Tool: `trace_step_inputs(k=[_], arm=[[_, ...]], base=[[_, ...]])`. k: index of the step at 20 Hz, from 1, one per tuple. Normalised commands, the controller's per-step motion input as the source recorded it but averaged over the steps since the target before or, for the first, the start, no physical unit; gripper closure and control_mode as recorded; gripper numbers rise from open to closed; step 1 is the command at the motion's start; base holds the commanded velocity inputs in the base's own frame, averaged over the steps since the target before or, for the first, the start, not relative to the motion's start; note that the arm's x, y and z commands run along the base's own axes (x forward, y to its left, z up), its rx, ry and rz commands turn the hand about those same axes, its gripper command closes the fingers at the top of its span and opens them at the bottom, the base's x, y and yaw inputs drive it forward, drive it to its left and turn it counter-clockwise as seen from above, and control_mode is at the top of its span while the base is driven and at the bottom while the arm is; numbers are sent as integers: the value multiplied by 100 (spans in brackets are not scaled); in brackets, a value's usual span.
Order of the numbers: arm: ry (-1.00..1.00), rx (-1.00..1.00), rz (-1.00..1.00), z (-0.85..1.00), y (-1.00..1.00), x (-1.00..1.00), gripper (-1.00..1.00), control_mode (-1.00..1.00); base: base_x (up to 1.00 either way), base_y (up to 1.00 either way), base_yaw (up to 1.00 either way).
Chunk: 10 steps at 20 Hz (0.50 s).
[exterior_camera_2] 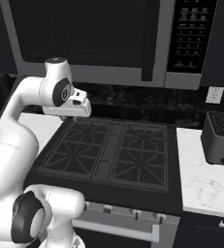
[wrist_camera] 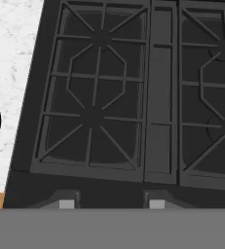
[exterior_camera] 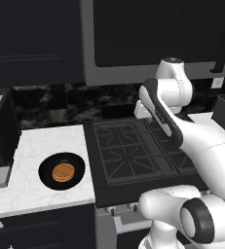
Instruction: Open the microwave, place the bowl with waffle inside the microwave, then close the microwave door and turn it on.
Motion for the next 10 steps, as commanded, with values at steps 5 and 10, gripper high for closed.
trace_step_inputs(k=[5, 10], arm=[[-6, 7, 0, 5, -29, -6, -100, -100], [-26, 22, 3, 23, -95, -28, -100, -100]], base=[[0, 0, 0], [0, 0, 0]])
